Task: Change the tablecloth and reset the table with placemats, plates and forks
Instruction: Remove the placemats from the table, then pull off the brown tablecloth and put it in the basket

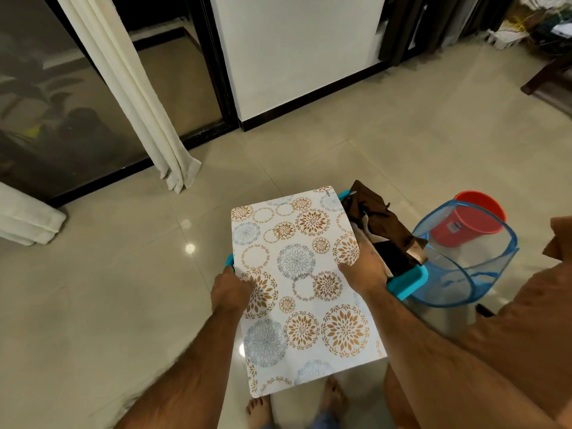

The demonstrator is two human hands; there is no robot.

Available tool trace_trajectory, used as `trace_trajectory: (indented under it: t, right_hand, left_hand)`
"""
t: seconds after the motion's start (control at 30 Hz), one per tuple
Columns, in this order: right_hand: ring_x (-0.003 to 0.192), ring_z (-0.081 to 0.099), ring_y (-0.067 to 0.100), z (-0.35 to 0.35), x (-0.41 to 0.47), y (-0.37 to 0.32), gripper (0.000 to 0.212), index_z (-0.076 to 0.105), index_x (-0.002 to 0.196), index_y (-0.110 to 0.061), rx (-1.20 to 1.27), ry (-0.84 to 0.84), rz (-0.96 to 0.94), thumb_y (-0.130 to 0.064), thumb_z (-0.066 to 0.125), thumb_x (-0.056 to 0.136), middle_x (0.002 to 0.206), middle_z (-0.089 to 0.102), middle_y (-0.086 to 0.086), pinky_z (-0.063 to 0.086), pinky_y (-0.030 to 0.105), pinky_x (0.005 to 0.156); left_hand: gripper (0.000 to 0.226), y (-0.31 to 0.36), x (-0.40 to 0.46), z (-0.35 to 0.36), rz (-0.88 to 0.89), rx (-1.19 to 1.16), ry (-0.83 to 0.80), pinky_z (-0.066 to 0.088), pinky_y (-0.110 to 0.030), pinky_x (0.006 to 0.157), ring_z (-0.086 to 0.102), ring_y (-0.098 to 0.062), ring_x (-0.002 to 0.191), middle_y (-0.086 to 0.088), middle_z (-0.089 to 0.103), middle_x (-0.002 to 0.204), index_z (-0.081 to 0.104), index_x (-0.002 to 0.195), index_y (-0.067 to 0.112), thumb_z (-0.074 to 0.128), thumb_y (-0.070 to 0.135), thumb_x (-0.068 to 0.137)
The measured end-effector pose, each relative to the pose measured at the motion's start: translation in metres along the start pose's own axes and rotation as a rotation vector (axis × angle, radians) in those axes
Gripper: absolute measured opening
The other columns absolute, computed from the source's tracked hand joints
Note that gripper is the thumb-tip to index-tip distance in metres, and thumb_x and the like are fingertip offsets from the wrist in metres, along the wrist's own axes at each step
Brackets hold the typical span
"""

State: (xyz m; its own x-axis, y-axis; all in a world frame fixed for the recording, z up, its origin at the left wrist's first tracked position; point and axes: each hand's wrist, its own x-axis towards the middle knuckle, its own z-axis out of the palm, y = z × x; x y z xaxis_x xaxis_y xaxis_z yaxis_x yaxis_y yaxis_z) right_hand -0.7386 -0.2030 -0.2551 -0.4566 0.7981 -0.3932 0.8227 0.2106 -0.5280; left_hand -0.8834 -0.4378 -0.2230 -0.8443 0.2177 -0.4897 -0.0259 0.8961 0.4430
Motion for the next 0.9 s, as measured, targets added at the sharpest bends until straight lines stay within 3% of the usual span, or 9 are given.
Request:
trace_trajectory:
  t: [0.07, 0.17, 0.33, 0.43, 0.53, 0.73, 0.9]
  right_hand:
    - [0.137, 0.043, 0.027, 0.001, 0.0, 0.002, 0.081, 0.019, 0.149, -0.037, -0.039, -0.002, -0.056, -0.056, 0.056, 0.079, 0.153, 0.04, 0.001, 0.04, 0.052, 0.109]
    - [0.141, 0.038, 0.028, 0.002, -0.001, -0.001, 0.082, 0.019, 0.15, -0.036, -0.099, 0.02, -0.091, -0.05, 0.056, 0.079, 0.156, 0.035, 0.001, 0.037, 0.054, 0.111]
    - [0.135, 0.042, 0.029, -0.007, -0.004, -0.017, 0.066, 0.044, 0.137, -0.026, -0.194, 0.078, -0.177, -0.052, 0.053, 0.077, 0.146, 0.045, 0.004, 0.042, 0.05, 0.107]
    - [0.132, 0.044, 0.028, -0.025, -0.019, -0.031, 0.057, 0.051, 0.136, -0.018, -0.178, 0.08, -0.198, -0.043, 0.061, 0.085, 0.141, 0.05, 0.007, 0.041, 0.048, 0.107]
    - [0.131, 0.045, 0.023, -0.051, -0.038, -0.046, 0.051, 0.052, 0.137, -0.017, -0.112, 0.112, -0.222, -0.036, 0.06, 0.091, 0.141, 0.05, 0.005, 0.041, 0.041, 0.107]
    - [0.087, 0.063, 0.02, -0.118, -0.103, -0.056, 0.02, 0.069, 0.101, -0.016, 0.15, 0.219, -0.166, -0.029, 0.062, 0.087, 0.099, 0.068, 0.004, 0.051, 0.032, 0.074]
    - [0.101, 0.067, 0.023, -0.189, -0.173, -0.03, 0.026, 0.072, 0.109, -0.01, 0.198, 0.39, -0.047, -0.025, 0.065, 0.089, 0.11, 0.072, 0.006, 0.05, 0.031, 0.087]
  left_hand:
    - [0.05, -0.001, 0.001, 0.0, 0.005, 0.008, 0.022, 0.048, -0.032, 0.074, 0.062, -0.03, 0.102, -0.014, 0.061, 0.114, 0.052, 0.123, 0.003, 0.071, 0.032, 0.087]
    - [0.056, 0.001, 0.0, 0.0, 0.054, 0.005, 0.067, 0.05, -0.041, 0.092, 0.058, -0.033, 0.111, -0.016, 0.058, 0.122, 0.05, 0.132, 0.007, 0.071, 0.03, 0.086]
    - [0.057, 0.024, -0.01, -0.007, 0.259, 0.0, 0.099, 0.036, -0.036, 0.108, 0.046, -0.028, 0.131, -0.012, 0.048, 0.143, 0.046, 0.141, 0.009, 0.067, 0.026, 0.09]
    - [0.04, 0.048, -0.023, -0.016, 0.413, -0.02, 0.068, 0.033, -0.02, 0.103, 0.051, -0.02, 0.126, -0.006, 0.055, 0.137, 0.058, 0.131, 0.011, 0.063, 0.023, 0.093]
    - [0.034, 0.076, -0.04, -0.028, 0.514, -0.032, 0.031, 0.041, -0.026, 0.101, 0.057, -0.019, 0.118, -0.004, 0.06, 0.132, 0.062, 0.127, 0.013, 0.062, 0.025, 0.094]
    - [0.027, 0.125, -0.085, -0.052, 0.677, -0.038, -0.042, 0.048, -0.026, 0.087, 0.066, -0.016, 0.097, 0.0, 0.07, 0.114, 0.068, 0.116, 0.016, 0.063, 0.028, 0.093]
    - [0.019, 0.174, -0.139, -0.067, 0.893, -0.029, -0.098, 0.046, -0.025, 0.08, 0.068, -0.018, 0.091, -0.001, 0.073, 0.102, 0.072, 0.106, 0.017, 0.064, 0.026, 0.092]
